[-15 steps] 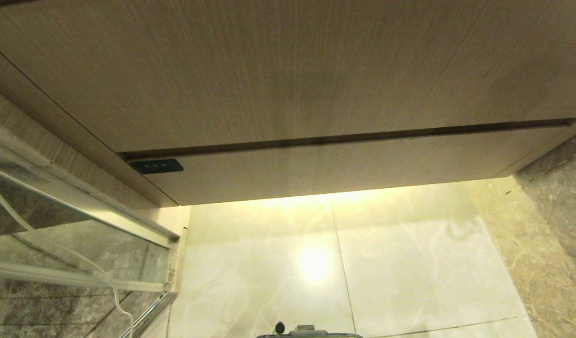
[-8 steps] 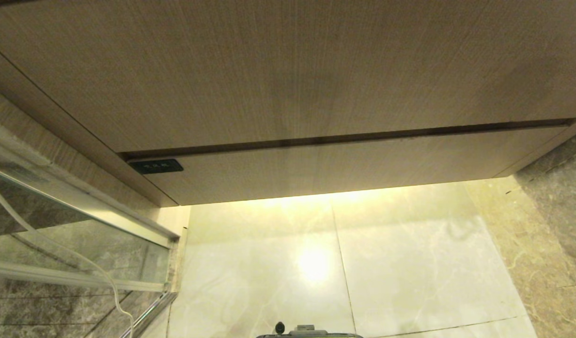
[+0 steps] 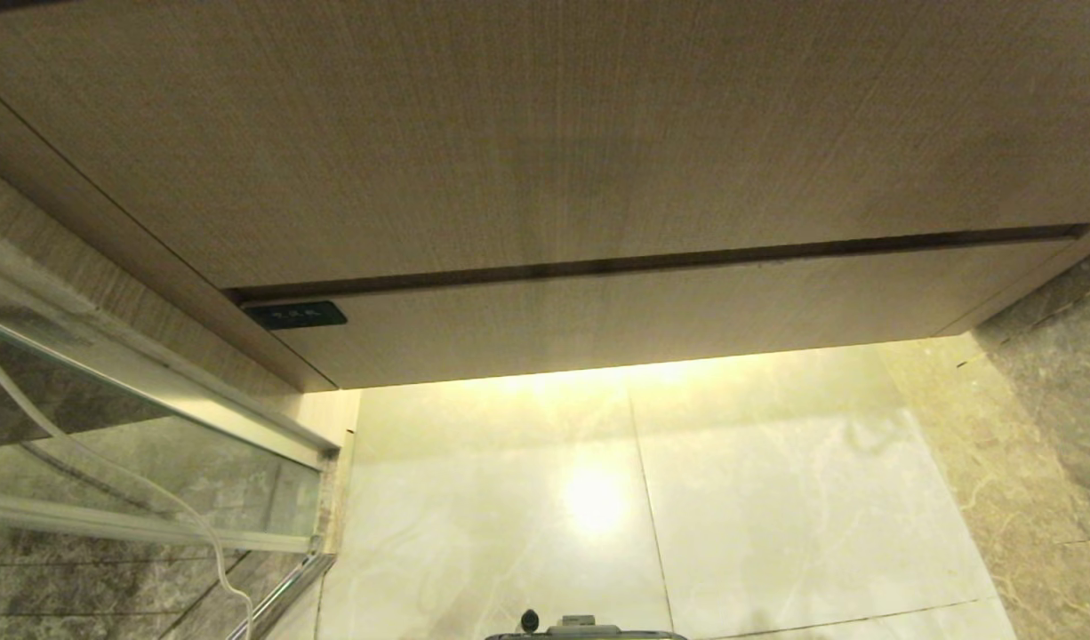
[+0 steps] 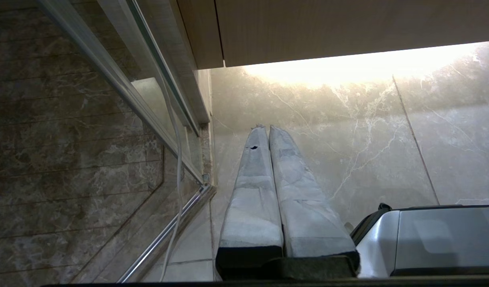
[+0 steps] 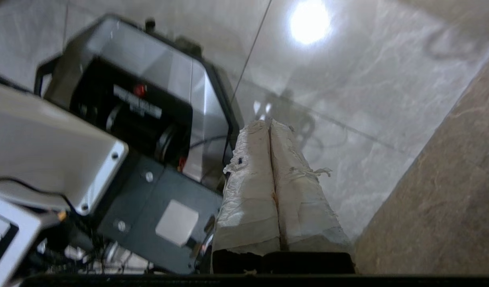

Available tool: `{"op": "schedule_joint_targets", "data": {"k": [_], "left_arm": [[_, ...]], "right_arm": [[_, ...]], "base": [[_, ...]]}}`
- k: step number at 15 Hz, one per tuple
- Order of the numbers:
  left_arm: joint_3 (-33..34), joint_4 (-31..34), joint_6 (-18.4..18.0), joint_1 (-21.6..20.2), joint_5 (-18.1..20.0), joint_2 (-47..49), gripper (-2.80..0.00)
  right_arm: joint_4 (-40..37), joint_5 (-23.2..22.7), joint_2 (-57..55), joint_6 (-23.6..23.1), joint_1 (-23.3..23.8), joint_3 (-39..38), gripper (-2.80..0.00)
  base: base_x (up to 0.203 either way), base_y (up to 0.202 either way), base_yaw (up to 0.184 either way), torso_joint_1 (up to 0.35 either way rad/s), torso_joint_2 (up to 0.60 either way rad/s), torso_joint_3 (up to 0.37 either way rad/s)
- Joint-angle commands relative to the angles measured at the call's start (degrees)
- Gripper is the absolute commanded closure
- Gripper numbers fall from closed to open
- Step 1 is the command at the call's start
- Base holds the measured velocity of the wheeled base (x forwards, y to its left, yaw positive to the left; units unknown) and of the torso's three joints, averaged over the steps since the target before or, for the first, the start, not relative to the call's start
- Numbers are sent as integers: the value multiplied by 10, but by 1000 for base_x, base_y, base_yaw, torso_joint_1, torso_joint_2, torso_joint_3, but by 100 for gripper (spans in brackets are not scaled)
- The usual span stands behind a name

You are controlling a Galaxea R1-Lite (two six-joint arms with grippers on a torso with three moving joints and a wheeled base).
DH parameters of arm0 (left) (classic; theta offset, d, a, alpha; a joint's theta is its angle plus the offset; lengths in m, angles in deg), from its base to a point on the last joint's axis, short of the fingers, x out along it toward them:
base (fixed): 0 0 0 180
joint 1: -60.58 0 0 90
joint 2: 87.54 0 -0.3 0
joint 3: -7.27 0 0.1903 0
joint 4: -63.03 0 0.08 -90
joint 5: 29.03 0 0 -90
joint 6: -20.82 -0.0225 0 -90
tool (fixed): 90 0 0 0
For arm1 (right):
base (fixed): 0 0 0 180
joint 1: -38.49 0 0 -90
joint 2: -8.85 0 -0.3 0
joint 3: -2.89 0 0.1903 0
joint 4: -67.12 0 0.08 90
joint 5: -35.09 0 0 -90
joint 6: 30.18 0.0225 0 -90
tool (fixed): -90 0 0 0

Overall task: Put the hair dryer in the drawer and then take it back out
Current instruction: Pull open the drawer

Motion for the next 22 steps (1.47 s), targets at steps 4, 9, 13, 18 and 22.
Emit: {"op": "schedule_joint_targets", "data": {"k": [4,9,13,18,22], "left_arm": [[1,0,0,0,0,0,0],[0,0,0,0,0,0,0],[1,0,0,0,0,0,0],[1,0,0,0,0,0,0],[0,0,0,0,0,0,0]], "right_arm": [[3,-40,-15,-20,-8,-55,0],[64,-84,-59,-126,-17,-126,-280],[94,-74,-106,-223,-22,-133,-280],[223,-62,-165,-324,-45,-148,-280],[326,-63,-197,-403,-45,-165,-280]], "base": [[0,0,0,0,0,0],[0,0,0,0,0,0],[0,0,0,0,0,0],[0,0,0,0,0,0],[0,0,0,0,0,0]]}}
